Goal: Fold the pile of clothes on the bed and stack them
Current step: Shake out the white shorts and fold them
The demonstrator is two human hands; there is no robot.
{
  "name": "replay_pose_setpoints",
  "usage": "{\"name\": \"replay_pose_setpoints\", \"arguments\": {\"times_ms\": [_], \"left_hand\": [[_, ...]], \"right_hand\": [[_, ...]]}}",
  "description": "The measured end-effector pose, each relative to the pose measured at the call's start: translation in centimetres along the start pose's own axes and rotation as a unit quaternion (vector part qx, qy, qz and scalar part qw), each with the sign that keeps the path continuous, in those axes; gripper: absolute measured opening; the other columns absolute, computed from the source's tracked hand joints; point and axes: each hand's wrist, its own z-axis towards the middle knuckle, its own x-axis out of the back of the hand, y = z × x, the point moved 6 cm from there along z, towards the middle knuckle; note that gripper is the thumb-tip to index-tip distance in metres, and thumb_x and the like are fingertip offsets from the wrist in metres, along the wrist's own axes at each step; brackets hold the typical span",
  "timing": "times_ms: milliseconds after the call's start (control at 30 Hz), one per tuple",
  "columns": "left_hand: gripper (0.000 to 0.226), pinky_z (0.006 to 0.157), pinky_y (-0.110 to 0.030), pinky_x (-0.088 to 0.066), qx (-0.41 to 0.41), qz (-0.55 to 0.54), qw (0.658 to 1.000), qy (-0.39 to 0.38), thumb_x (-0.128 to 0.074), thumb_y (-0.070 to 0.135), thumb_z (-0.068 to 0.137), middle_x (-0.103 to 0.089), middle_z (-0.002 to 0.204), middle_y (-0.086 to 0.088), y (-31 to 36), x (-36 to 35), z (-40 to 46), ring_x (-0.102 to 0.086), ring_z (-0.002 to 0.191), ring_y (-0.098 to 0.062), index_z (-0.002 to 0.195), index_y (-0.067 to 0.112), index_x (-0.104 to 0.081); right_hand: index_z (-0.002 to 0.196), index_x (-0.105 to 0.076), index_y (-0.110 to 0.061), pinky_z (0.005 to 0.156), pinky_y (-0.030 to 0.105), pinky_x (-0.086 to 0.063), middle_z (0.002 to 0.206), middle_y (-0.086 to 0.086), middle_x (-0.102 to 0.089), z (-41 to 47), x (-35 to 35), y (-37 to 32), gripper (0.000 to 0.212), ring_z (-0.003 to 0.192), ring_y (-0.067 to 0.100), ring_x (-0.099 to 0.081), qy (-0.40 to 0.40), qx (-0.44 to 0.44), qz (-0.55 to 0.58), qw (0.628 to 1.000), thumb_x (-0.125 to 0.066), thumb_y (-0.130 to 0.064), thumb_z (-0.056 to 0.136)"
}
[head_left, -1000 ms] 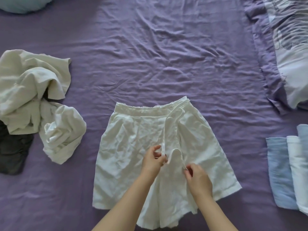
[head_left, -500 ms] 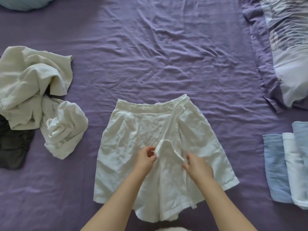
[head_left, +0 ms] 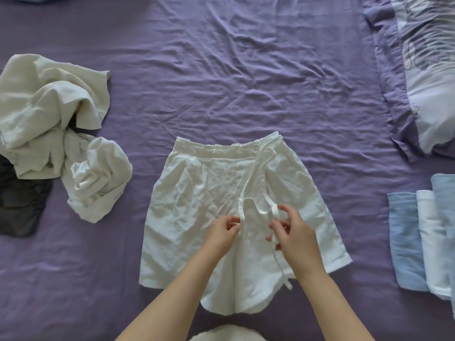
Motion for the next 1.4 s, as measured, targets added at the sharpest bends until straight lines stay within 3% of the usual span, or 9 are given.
{"name": "replay_pose_setpoints", "arguments": {"times_ms": [167,333,500,633,833,1000,1133,1233,1400], "left_hand": [[0.030,0.082,-0.030,-0.047,-0.029,-0.007,0.999,-0.016,-0.051,0.011,0.094,-0.057,0.093,0.003,0.6,0.3,-0.8,-0.054,0.084,-0.012,0.120,0.024,-0.060],[0.032,0.078,-0.028,-0.046,0.000,-0.034,0.999,0.009,-0.049,0.011,0.095,-0.058,0.103,-0.004,-1.2,2.9,-0.9,-0.054,0.087,-0.016,0.125,0.020,-0.058],[0.030,0.080,-0.019,-0.044,0.014,0.009,0.997,0.077,-0.051,0.015,0.096,-0.062,0.115,-0.001,-4.2,6.6,-0.7,-0.056,0.097,-0.009,0.124,0.020,-0.058],[0.032,0.087,-0.022,-0.043,0.000,0.074,0.984,0.161,-0.051,0.011,0.094,-0.059,0.121,-0.003,-5.9,9.7,-0.8,-0.055,0.107,-0.013,0.125,0.016,-0.058],[0.055,0.102,-0.036,-0.034,0.039,0.190,0.941,0.278,-0.059,0.019,0.089,-0.035,0.144,-0.006,-7.6,14.4,-1.0,-0.027,0.131,-0.028,0.140,0.021,-0.042],[0.082,0.102,-0.039,-0.036,0.105,0.067,0.966,0.226,-0.071,0.032,0.082,-0.034,0.146,-0.010,-9.7,16.5,-0.4,-0.040,0.129,-0.030,0.147,0.014,-0.025],[0.060,0.096,-0.044,-0.049,0.095,-0.124,0.985,0.073,-0.079,0.019,0.076,-0.063,0.122,-0.006,-10.0,15.8,-0.3,-0.062,0.108,-0.024,0.129,0.013,-0.052],[0.032,0.092,-0.044,-0.052,0.093,-0.093,0.991,0.017,-0.078,0.015,0.076,-0.071,0.106,-0.005,-9.9,15.9,-0.6,-0.067,0.097,-0.024,0.106,0.015,-0.067],[0.020,0.084,-0.037,-0.053,0.035,-0.100,0.993,0.058,-0.073,0.017,0.081,-0.072,0.102,-0.003,-9.1,18.6,-0.6,-0.068,0.095,-0.019,0.101,0.015,-0.070]], "right_hand": [[0.101,-0.057,-0.039,0.059,0.019,-0.054,0.089,-0.013,-0.068,2.4,0.3,-7.4,0.032,0.075,0.003,-0.069,0.033,0.144,0.100,0.984,-0.062,-0.009,0.090],[0.114,-0.061,-0.017,0.077,0.026,-0.053,0.094,-0.001,-0.068,4.6,-2.8,-5.2,0.028,0.089,0.013,-0.066,0.030,0.089,0.056,0.994,-0.062,-0.005,0.088],[0.138,-0.044,-0.007,0.105,0.031,-0.032,0.140,0.013,-0.046,3.6,-6.9,-0.2,0.043,0.131,0.030,-0.041,-0.004,0.079,-0.158,0.984,-0.047,-0.005,0.095],[0.152,-0.005,-0.034,0.117,0.044,-0.007,0.160,0.002,0.009,2.1,-11.7,2.1,0.058,0.147,0.025,0.013,-0.159,0.134,-0.398,0.893,-0.034,-0.037,0.101],[0.149,-0.020,-0.033,0.115,0.055,-0.002,0.161,0.000,-0.003,2.2,-13.1,1.8,0.054,0.146,0.032,0.012,-0.118,0.073,-0.485,0.863,-0.038,-0.030,0.099],[0.151,-0.017,-0.030,0.117,0.050,0.001,0.161,0.006,0.002,-0.5,-16.8,0.9,0.059,0.146,0.030,0.014,-0.144,0.154,-0.449,0.868,-0.044,-0.034,0.098],[0.152,-0.009,-0.027,0.116,0.050,-0.005,0.161,0.004,-0.001,-0.8,-16.5,2.6,0.061,0.147,0.028,0.009,-0.148,0.076,-0.474,0.864,-0.038,-0.039,0.099],[0.151,-0.017,-0.025,0.115,0.053,-0.001,0.160,0.006,-0.010,-1.3,-16.7,1.9,0.061,0.147,0.029,0.006,-0.130,0.095,-0.484,0.860,-0.041,-0.042,0.097],[0.150,-0.020,-0.033,0.114,0.057,-0.004,0.159,0.010,-0.012,-2.7,-19.1,-0.4,0.066,0.147,0.035,0.002,-0.123,0.184,-0.462,0.859,-0.046,-0.053,0.092]]}}
